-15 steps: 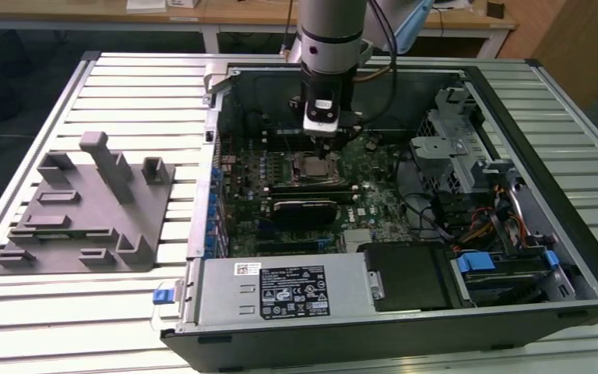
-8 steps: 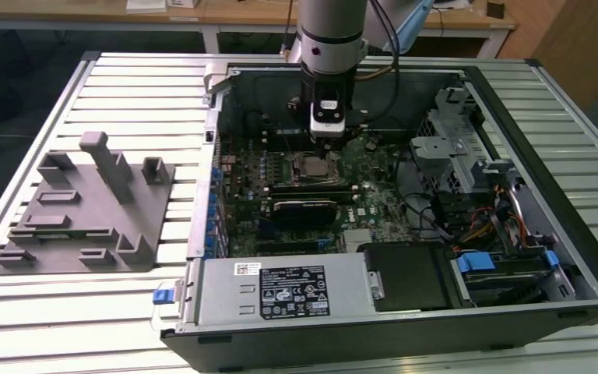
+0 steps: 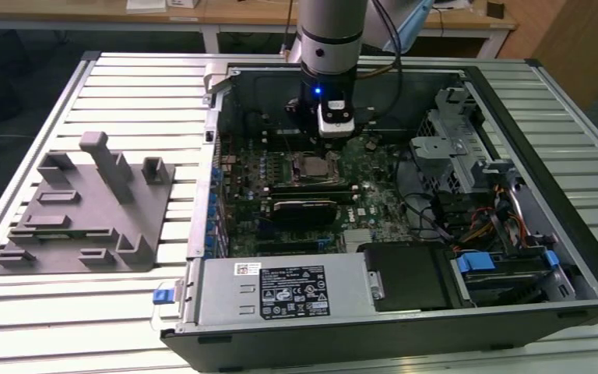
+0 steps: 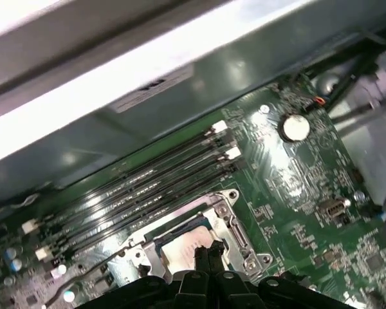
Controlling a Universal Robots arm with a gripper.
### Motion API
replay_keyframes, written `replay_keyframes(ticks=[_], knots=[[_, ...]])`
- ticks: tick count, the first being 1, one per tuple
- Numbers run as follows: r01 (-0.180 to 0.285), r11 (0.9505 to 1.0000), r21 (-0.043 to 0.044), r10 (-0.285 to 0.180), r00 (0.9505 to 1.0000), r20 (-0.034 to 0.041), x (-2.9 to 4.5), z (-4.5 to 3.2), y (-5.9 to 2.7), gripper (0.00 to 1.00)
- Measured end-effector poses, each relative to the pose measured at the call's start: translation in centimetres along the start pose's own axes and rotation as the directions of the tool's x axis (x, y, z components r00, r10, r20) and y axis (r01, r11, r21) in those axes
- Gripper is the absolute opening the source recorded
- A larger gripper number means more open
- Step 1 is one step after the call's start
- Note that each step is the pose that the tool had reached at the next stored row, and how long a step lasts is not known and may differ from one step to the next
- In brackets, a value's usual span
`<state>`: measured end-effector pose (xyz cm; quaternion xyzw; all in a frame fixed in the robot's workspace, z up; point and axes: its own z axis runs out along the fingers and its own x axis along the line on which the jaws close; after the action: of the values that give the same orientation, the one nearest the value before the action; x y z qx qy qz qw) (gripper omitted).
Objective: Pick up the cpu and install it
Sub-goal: 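Close the cpu cover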
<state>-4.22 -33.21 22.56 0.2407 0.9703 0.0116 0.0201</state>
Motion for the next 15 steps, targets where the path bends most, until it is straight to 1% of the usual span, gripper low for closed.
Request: replay_keyframes(ticks=[3,5,7,9,12,15], knots=[[0.054,0.9985,-0.0019,-0.054,0.9985,-0.0017,0.0,0.01,0.0,0.11],[0.09,0.9959,-0.0032,-0.09,0.9959,-0.0028,0.0,0.03,0.0,0.11],[0.126,0.992,-0.0045,-0.126,0.992,-0.0038,0.0,0.05,0.0,0.11],[0.161,0.9869,-0.0059,-0.161,0.9869,-0.0047,0.0,0.09,-0.01,0.11],[0.214,0.9769,-0.0066,-0.214,0.9769,-0.0058,0.01,0.13,-0.01,0.11],[0.255,0.967,-0.0063,-0.255,0.967,-0.0063,0.01,0.17,-0.01,0.11]])
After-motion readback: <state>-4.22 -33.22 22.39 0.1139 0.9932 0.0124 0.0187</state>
